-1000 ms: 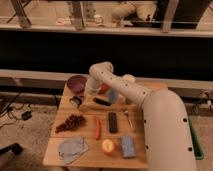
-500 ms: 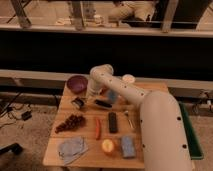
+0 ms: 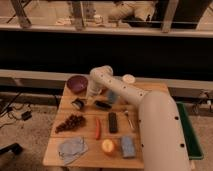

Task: Place brush in table surface

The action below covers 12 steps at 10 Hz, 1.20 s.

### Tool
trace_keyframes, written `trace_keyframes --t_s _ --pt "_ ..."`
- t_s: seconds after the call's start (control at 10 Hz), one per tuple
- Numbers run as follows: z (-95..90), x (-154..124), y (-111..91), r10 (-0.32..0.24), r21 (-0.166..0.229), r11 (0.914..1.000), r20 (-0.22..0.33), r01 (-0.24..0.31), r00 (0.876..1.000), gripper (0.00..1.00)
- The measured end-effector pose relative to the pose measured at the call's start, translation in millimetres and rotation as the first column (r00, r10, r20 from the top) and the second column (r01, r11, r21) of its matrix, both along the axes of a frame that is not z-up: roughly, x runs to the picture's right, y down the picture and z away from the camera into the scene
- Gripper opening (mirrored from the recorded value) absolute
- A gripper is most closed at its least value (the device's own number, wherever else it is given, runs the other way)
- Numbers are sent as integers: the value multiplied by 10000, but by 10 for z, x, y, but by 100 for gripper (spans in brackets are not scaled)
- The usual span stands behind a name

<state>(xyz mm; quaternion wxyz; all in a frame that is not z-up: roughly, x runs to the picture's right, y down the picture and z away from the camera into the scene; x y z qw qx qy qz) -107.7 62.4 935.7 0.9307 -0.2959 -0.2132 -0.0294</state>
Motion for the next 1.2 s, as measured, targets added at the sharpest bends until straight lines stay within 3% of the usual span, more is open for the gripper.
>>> trace_keyframes --t_s 0.4,0.6,1.2 --pt "-1 -2 -2 0 3 10000 2 0 10000 67" --pt "0 -1 0 0 0 10000 0 0 10000 80" --pt "-1 -3 -1 -1 2 10000 3 1 10000 80"
